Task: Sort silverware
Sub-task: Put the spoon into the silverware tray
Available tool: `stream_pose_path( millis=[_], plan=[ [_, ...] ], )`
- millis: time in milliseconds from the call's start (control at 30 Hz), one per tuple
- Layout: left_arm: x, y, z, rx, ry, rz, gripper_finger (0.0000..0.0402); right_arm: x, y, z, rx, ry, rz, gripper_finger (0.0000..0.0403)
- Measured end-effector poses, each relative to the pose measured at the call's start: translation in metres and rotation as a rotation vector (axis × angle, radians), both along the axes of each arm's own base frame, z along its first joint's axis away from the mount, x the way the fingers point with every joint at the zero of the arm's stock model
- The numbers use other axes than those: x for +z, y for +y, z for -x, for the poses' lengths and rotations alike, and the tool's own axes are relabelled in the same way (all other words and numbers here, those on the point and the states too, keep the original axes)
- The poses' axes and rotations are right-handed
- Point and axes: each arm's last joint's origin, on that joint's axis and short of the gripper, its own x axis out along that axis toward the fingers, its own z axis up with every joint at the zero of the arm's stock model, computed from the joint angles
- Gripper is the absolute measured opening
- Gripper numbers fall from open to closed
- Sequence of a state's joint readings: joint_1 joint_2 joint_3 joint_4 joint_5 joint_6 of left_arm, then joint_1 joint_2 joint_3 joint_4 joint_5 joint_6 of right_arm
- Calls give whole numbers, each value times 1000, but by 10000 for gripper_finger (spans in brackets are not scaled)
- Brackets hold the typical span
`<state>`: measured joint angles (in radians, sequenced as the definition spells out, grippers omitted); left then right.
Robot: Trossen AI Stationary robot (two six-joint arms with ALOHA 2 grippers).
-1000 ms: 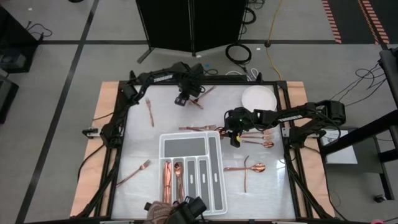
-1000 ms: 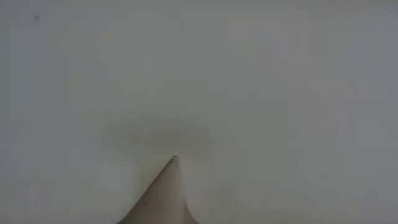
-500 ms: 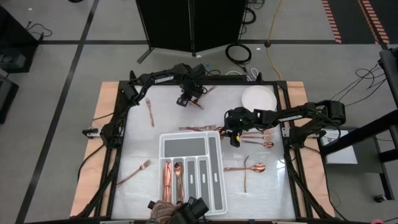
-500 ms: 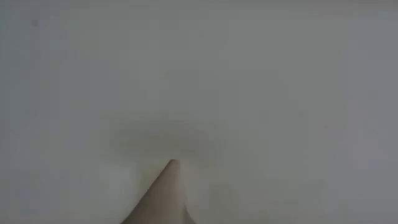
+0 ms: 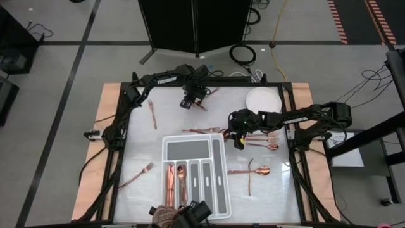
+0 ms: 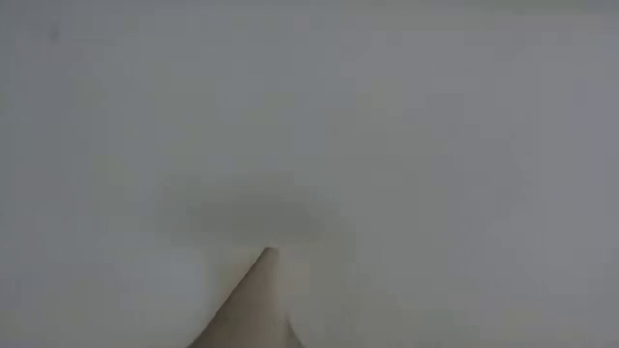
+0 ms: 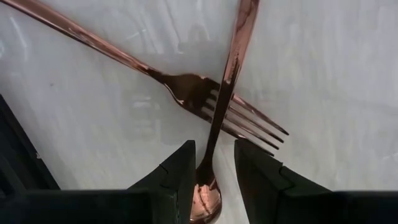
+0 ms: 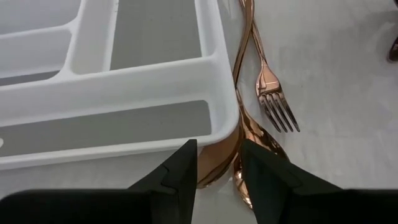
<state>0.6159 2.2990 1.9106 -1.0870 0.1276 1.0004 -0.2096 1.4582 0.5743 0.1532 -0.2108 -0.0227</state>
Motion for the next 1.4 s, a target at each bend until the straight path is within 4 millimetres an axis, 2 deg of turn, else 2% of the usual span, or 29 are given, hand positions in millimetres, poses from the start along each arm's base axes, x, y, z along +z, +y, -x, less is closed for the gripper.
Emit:
stream_pose_path(
  millis=[200,300,533,767,967,1167,1400],
  plan=[
    [0,3,2,8,-13,18,111,1,0,-1,0,-10,2,114],
    [0,5,4,14,-15,21,111,6,-1,-5,-1,-74,15,114],
    [0,6,5,19,-10,27,111,32,-4,-17,3,-156,38,114],
    [-7,23,23,95,7,117,111,51,-5,-24,10,-191,50,114],
    [-8,23,22,89,-11,128,93,58,-5,-14,11,-113,55,114],
    [-10,23,21,72,19,96,86,72,-3,-7,3,-143,53,114],
    [-15,19,20,112,102,42,86,75,-2,-5,2,-153,48,114]
  ],
)
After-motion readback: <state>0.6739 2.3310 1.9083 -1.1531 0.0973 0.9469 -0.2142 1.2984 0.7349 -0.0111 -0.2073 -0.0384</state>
